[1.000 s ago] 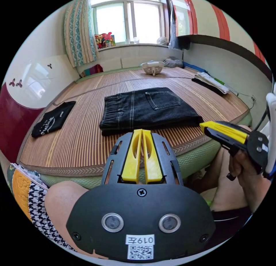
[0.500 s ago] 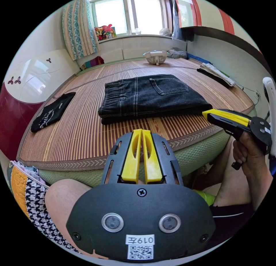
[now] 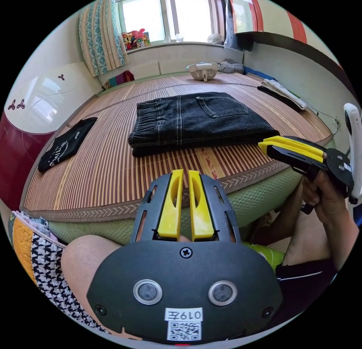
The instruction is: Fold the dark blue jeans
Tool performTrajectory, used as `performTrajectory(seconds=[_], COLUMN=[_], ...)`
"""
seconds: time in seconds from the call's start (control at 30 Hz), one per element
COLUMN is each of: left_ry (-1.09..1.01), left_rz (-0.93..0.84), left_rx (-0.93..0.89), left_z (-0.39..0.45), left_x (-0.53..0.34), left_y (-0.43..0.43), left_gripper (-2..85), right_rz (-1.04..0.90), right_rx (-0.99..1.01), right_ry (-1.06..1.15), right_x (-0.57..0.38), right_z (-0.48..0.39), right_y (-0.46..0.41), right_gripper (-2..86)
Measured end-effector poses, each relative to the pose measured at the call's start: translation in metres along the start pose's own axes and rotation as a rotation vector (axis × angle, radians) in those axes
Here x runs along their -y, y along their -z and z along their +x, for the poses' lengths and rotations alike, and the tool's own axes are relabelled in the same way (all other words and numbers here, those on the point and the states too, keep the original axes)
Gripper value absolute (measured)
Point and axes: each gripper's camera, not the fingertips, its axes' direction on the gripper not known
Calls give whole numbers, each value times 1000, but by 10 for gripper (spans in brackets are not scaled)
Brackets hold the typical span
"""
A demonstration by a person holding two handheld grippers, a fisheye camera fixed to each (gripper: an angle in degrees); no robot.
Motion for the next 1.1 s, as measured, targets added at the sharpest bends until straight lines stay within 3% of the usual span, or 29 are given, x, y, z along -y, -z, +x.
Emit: performTrajectory(seconds=[0.33, 0.63, 0.9, 1.1], left_ry=[27, 80, 127, 121], left_rz=[-16, 32, 44, 29], left_rx=[-35, -72, -88, -107], left_z=[-11, -50, -96, -131], left_x=[-2, -4, -5, -3], left_y=[-1, 4, 4, 5], left_gripper=[9, 9, 11, 14], right_rz=[-38, 23, 41, -33], right_rx=[-60, 77, 68, 139], right_ry=[42, 7, 49, 45], right_x=[26, 49, 70, 92], right_z=[-29, -17, -16, 6], right_y=[4, 34, 55, 76], right_gripper=[-7, -10, -10, -9])
